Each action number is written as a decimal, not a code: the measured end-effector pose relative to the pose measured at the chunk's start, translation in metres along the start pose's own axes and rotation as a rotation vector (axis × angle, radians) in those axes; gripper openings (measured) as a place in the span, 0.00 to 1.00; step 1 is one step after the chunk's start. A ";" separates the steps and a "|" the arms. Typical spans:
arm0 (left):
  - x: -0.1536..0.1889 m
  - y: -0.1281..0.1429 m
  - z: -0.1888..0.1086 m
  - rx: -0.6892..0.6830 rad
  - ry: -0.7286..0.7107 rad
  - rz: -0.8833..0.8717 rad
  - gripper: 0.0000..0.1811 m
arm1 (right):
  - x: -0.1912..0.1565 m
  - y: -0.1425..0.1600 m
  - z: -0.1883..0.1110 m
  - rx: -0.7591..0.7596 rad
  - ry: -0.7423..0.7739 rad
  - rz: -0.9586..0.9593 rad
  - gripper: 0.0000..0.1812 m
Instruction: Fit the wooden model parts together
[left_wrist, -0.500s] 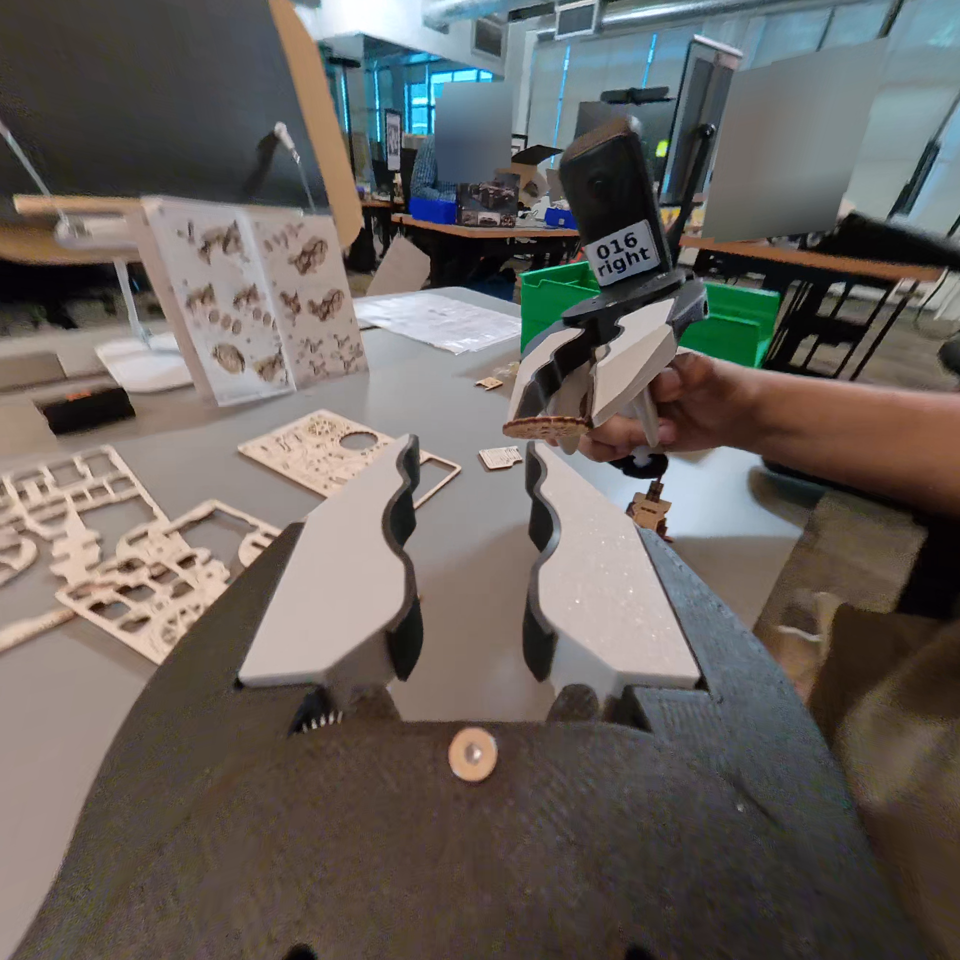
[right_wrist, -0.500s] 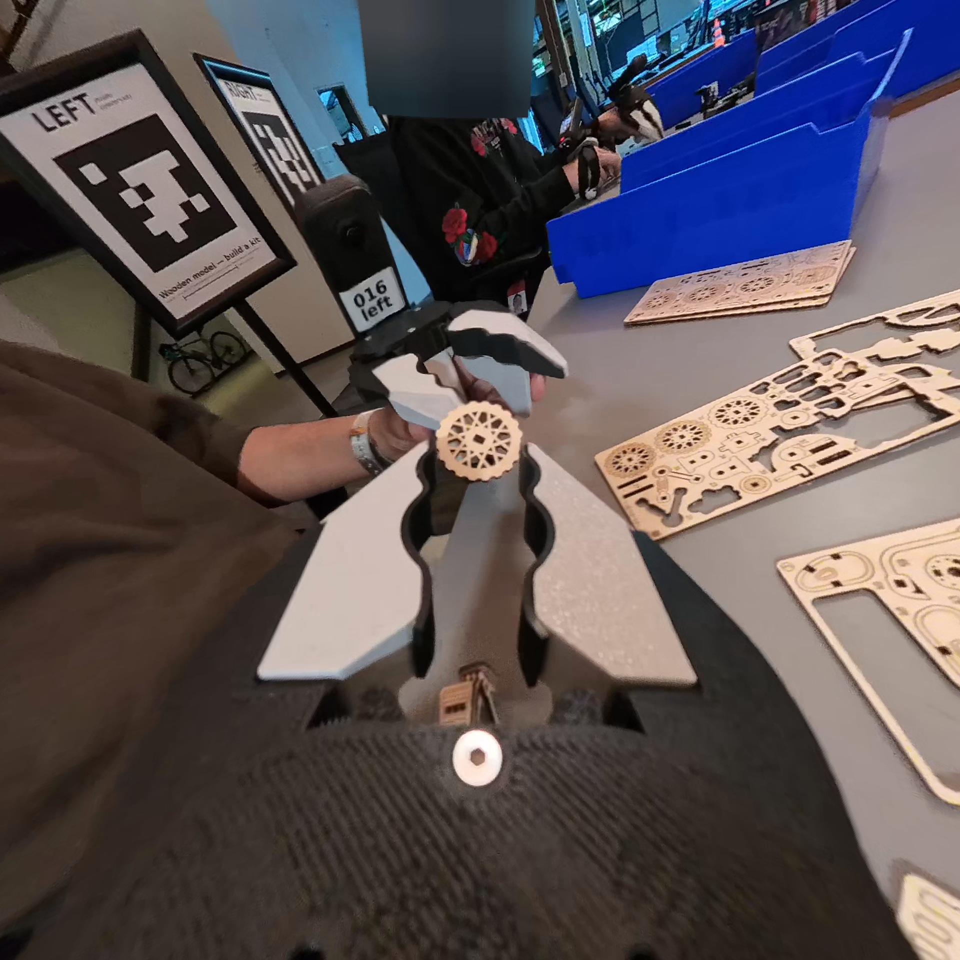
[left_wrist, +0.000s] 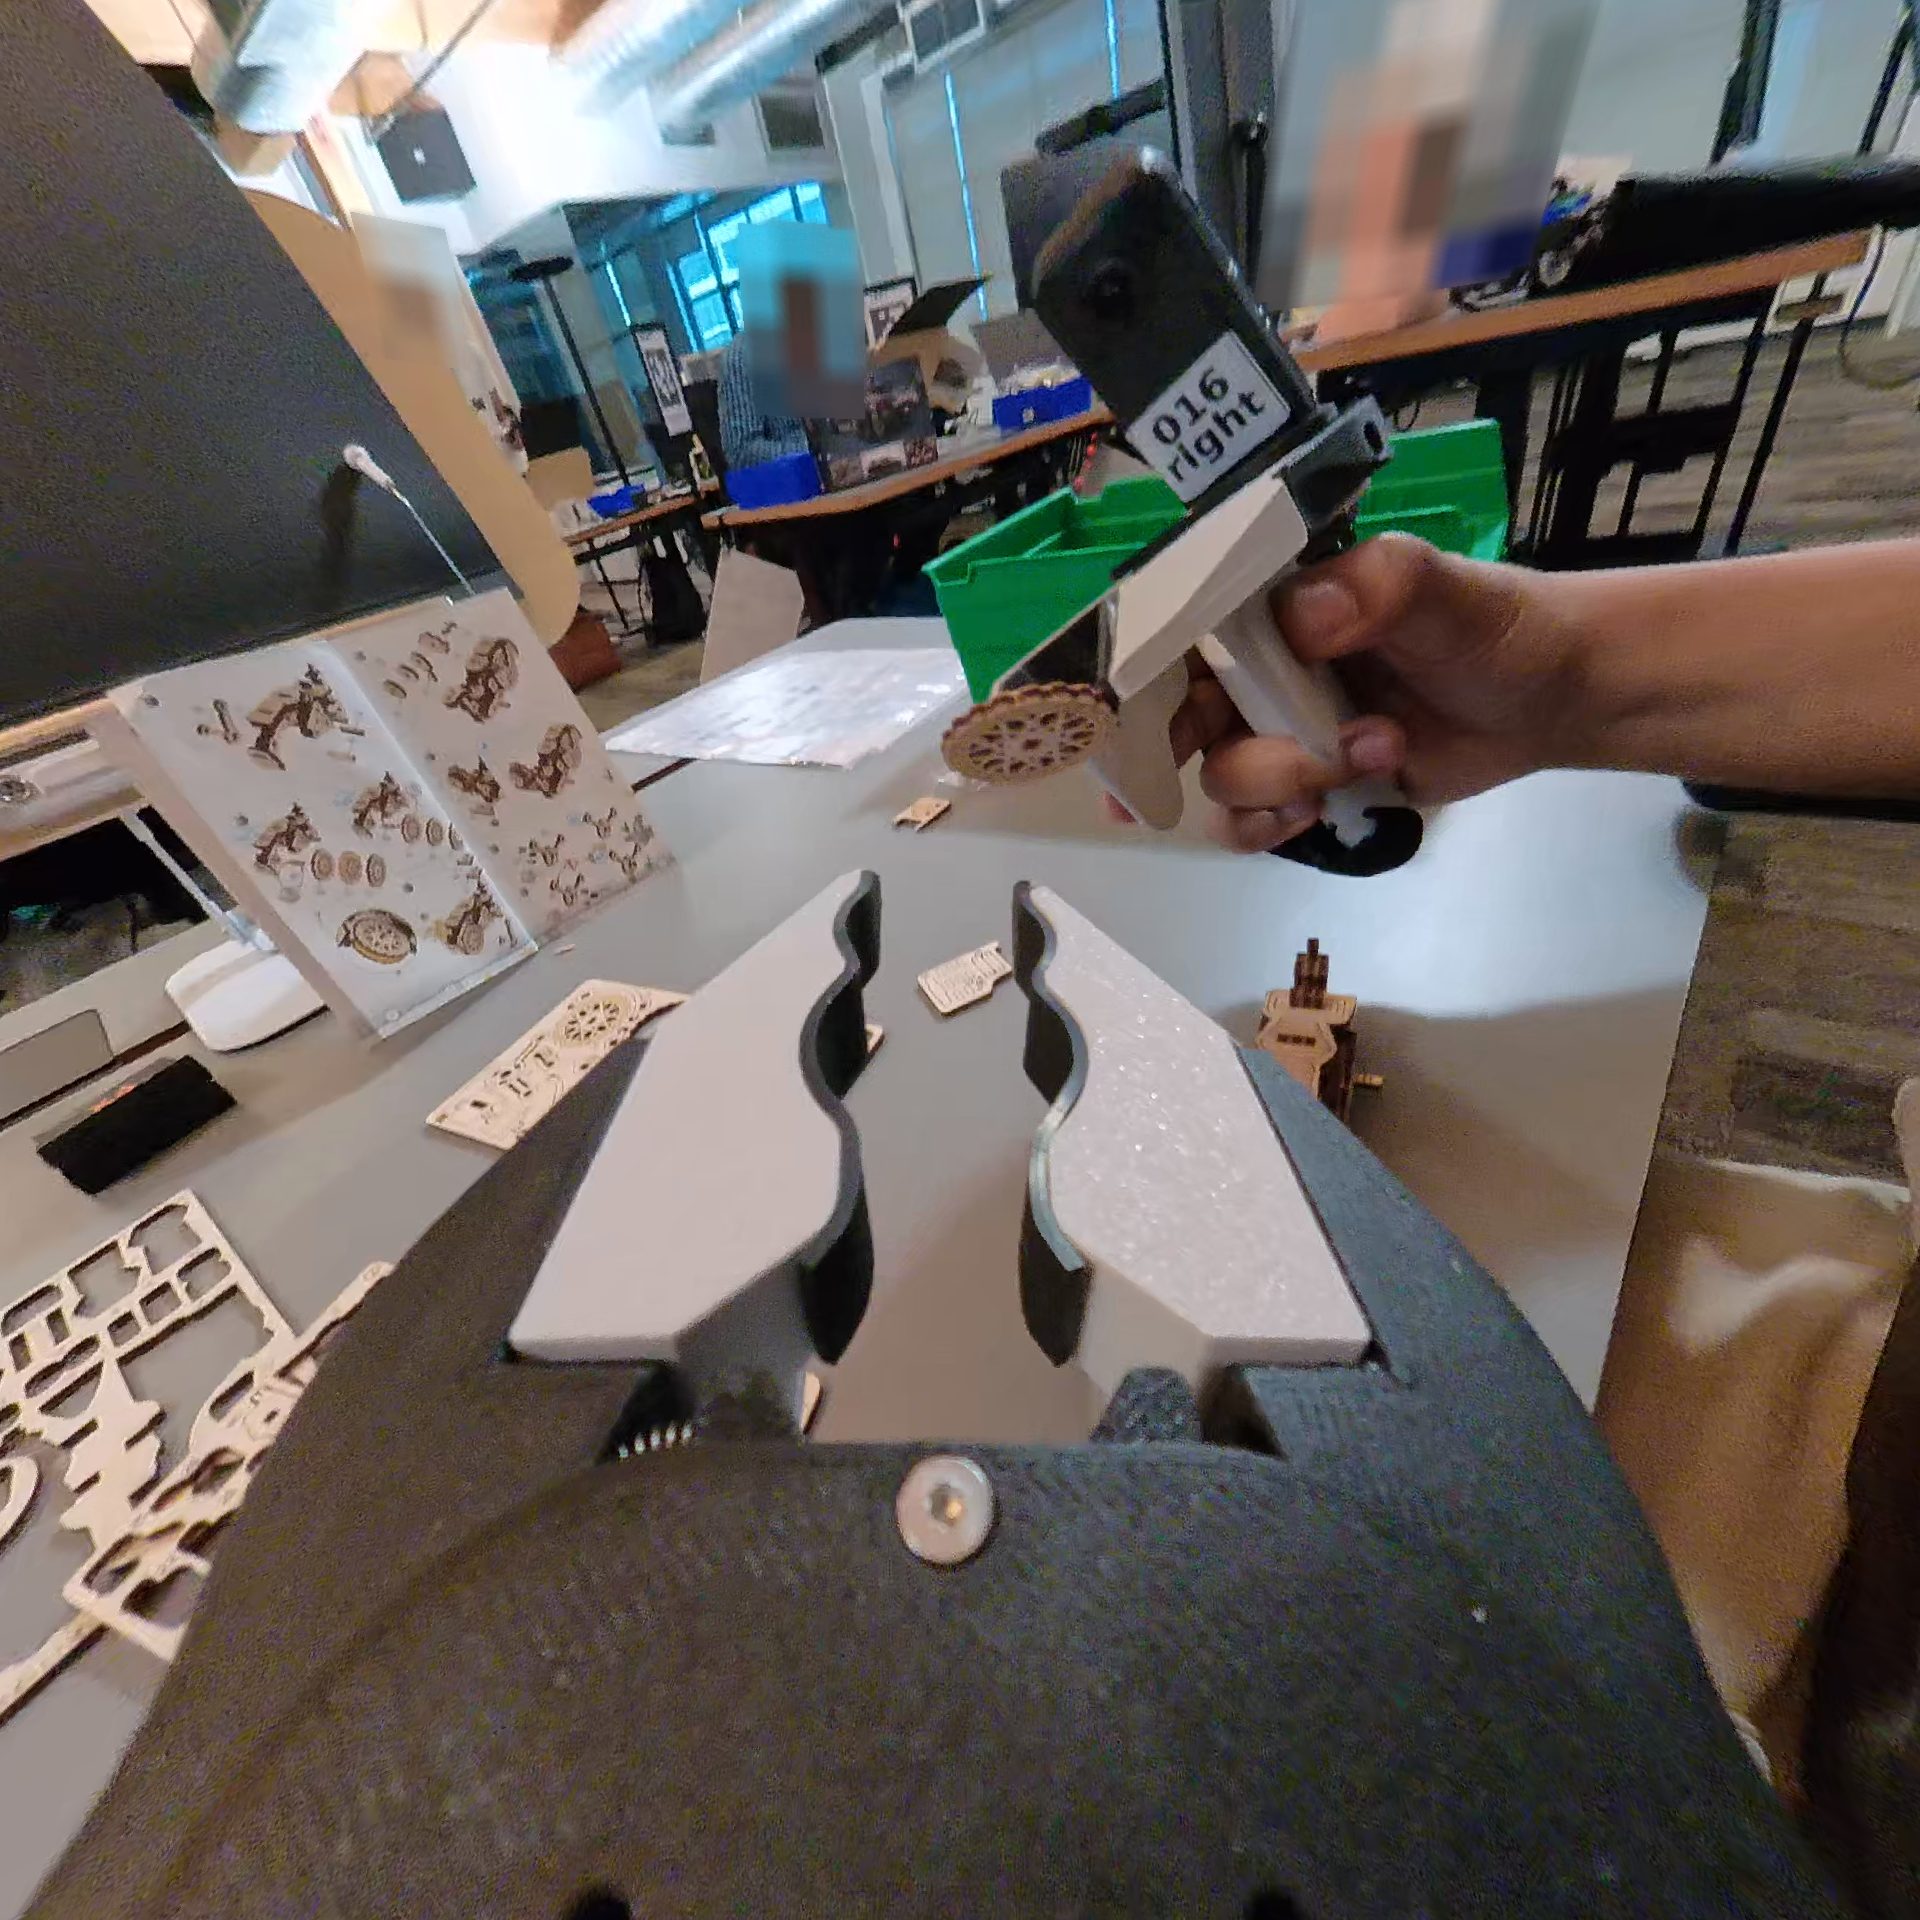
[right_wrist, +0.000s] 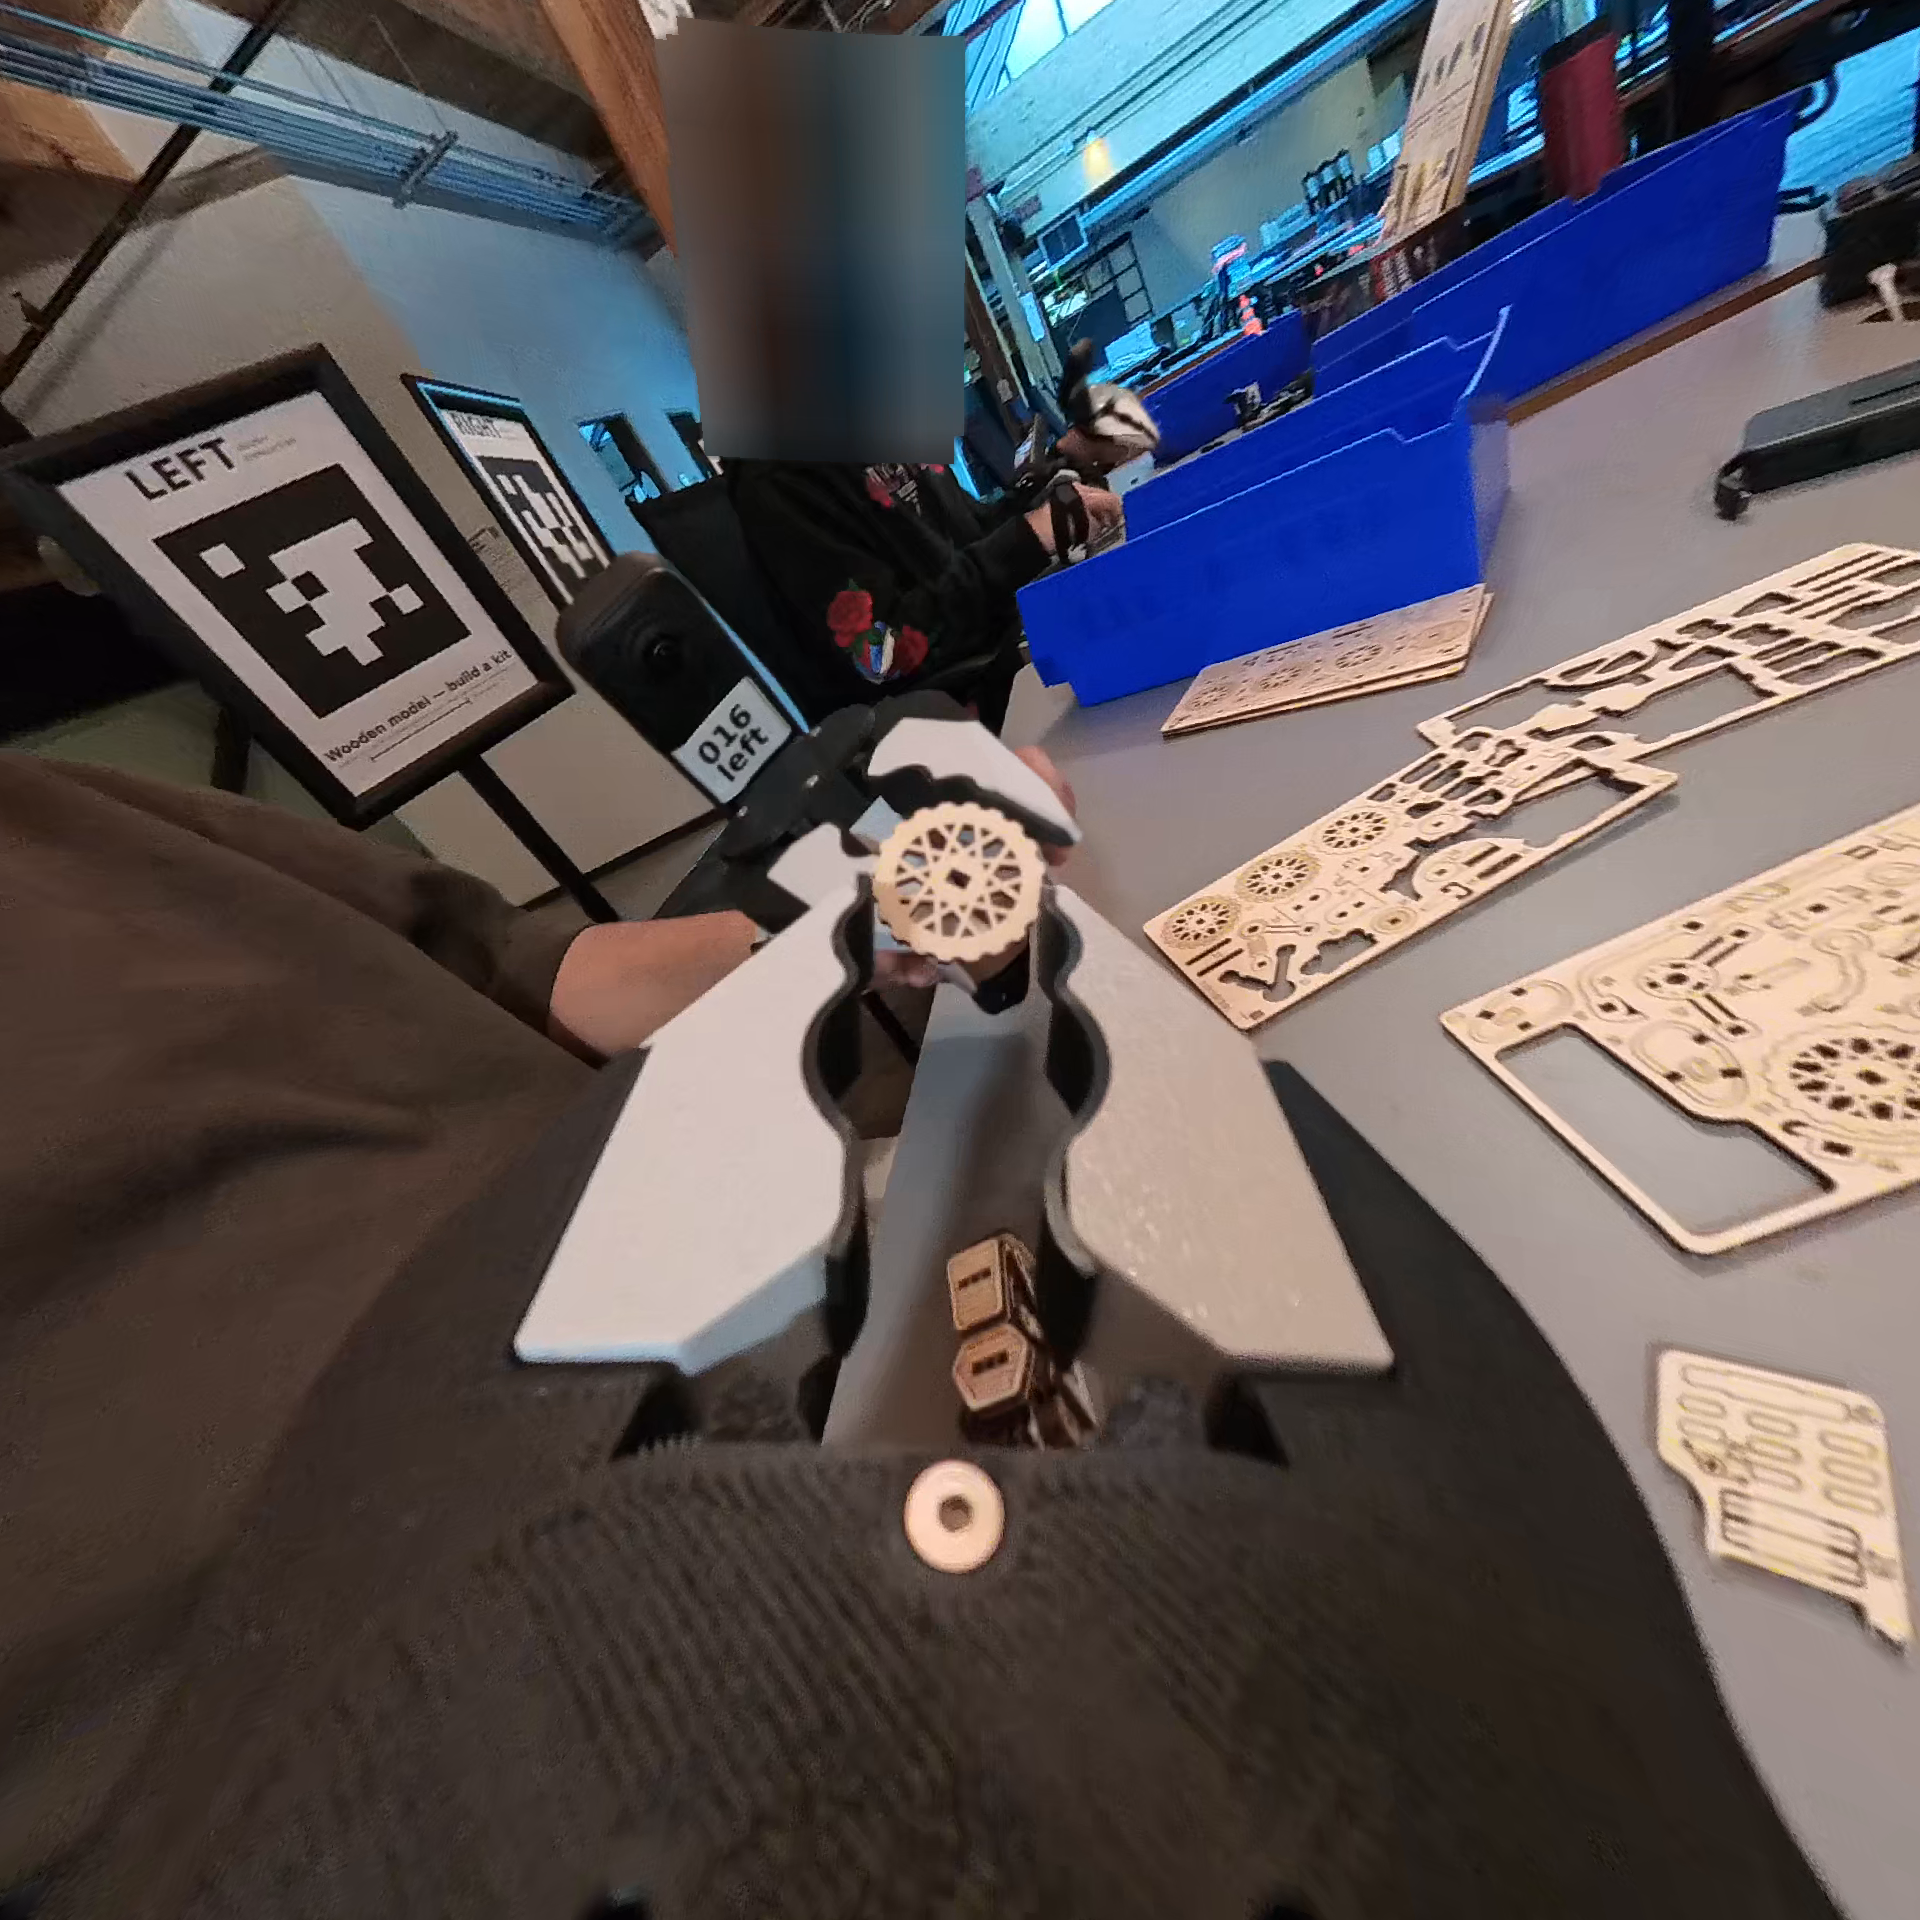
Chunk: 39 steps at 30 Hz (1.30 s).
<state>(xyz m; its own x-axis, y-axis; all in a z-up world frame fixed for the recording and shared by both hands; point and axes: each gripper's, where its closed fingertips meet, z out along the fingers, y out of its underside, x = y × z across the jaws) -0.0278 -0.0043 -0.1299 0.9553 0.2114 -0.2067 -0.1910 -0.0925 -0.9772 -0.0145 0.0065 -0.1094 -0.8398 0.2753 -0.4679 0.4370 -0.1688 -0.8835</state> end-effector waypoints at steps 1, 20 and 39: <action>-0.001 -0.002 0.000 0.010 0.003 -0.004 0.12 | 0.000 0.000 -0.002 0.004 0.007 0.002 0.16; -0.007 0.000 0.004 0.014 -0.050 0.026 0.37 | 0.007 0.013 0.001 -0.055 0.068 -0.005 0.16; 0.023 0.009 0.013 -0.042 0.025 0.148 0.21 | 0.023 0.034 -0.009 -0.193 0.031 0.077 0.16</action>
<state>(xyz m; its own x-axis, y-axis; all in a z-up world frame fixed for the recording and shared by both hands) -0.0100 0.0122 -0.1438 0.9227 0.1680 -0.3469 -0.3213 -0.1618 -0.9331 -0.0161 0.0152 -0.1509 -0.7929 0.2977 -0.5317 0.5551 -0.0071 -0.8317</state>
